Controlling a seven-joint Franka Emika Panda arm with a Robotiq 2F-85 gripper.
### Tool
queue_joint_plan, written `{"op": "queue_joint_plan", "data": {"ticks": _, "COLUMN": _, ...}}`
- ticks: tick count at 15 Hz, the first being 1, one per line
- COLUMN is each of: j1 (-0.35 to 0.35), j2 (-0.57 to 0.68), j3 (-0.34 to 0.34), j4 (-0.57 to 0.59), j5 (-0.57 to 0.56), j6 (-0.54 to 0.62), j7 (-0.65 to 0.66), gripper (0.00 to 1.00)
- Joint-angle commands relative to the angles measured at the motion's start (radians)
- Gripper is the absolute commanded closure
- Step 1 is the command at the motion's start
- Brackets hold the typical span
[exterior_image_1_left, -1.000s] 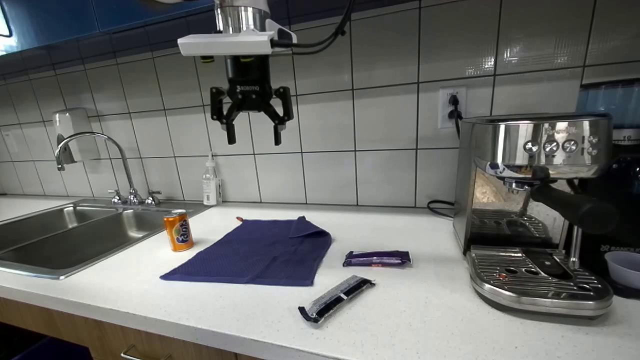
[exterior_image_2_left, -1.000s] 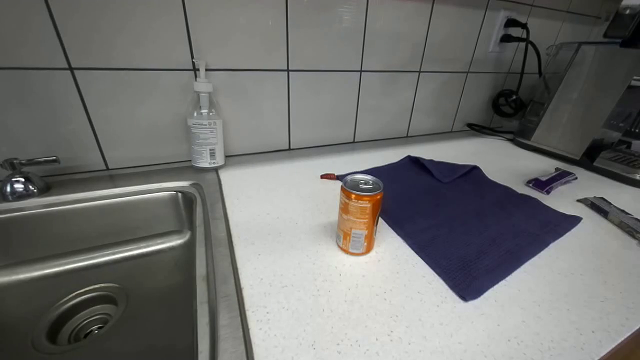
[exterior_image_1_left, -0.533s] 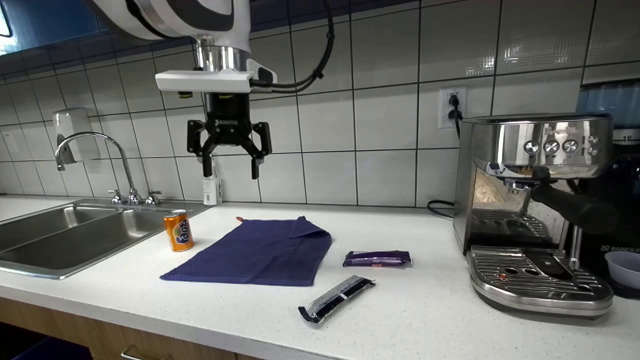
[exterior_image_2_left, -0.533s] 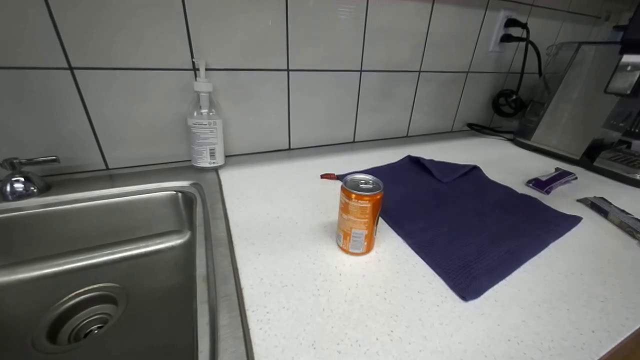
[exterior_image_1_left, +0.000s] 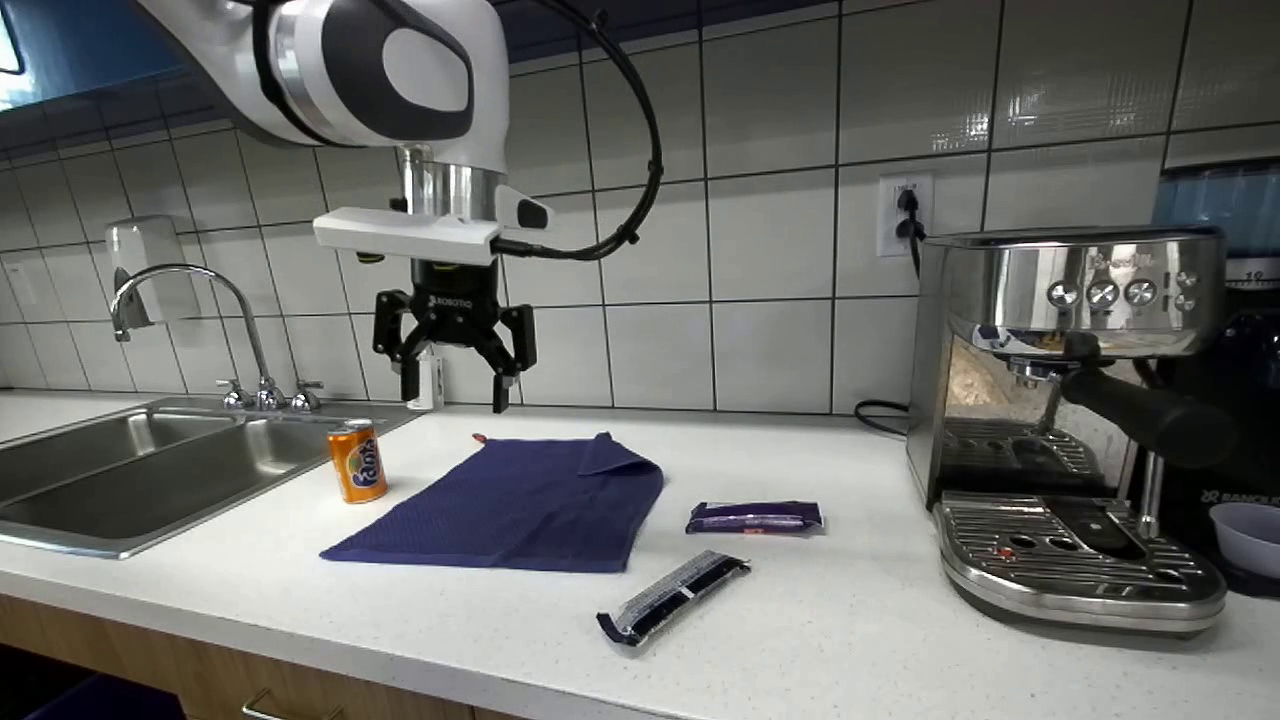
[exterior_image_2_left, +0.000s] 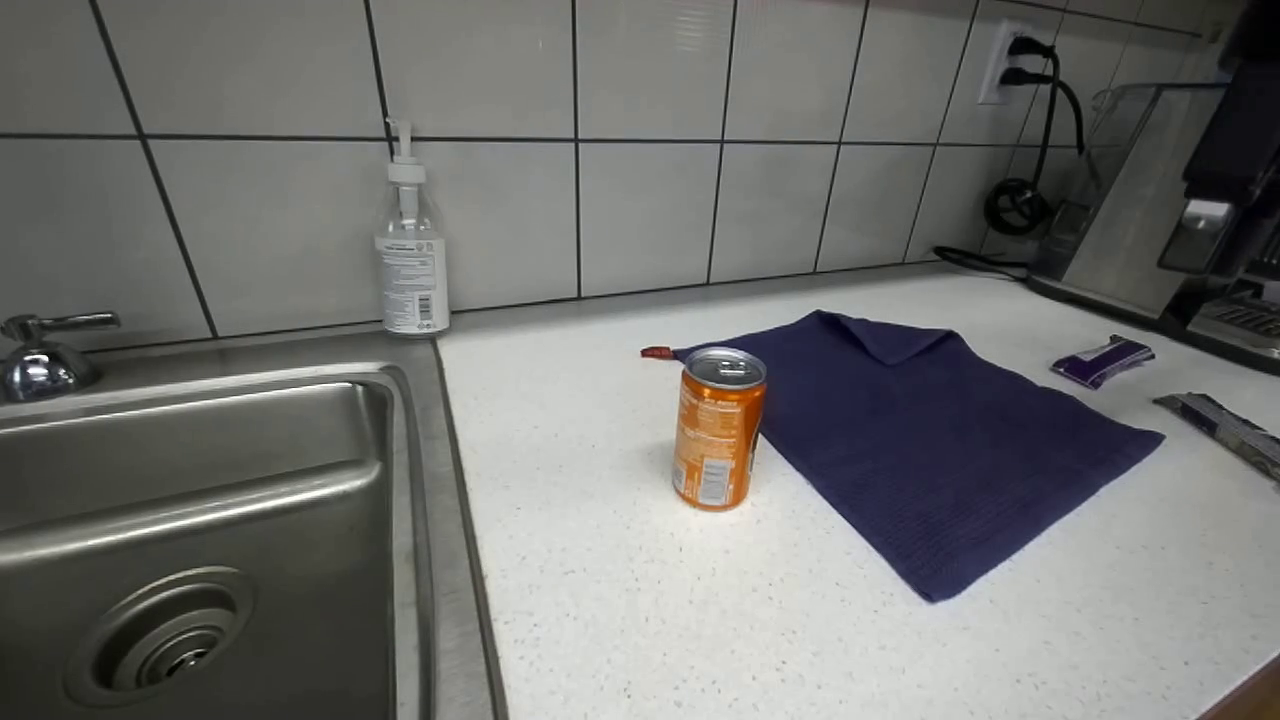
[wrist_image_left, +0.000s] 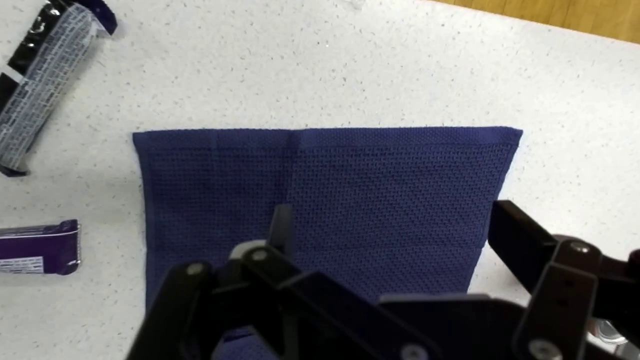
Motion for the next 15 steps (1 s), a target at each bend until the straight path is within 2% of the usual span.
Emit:
{"op": "queue_joint_plan", "data": {"ticks": 1, "j1": -0.009, "j2": 0.088, "j3": 0.001, "j4": 0.026, "j5": 0.081, "j6": 0.058, "j7": -0.016, "gripper": 0.00}}
{"op": "queue_joint_plan", "data": {"ticks": 8, "j1": -0.046, "j2": 0.280, "j3": 0.010, "j4": 0.126, "j5": 0.216, "j6": 0.125, "j7": -0.006, "gripper": 0.00}}
{"op": "queue_joint_plan", "data": {"ticks": 15, "j1": -0.111, "j2": 0.438, "j3": 0.029, "j4": 0.269, "j5": 0.282, "j6": 0.132, "j7": 0.027, "gripper": 0.00}}
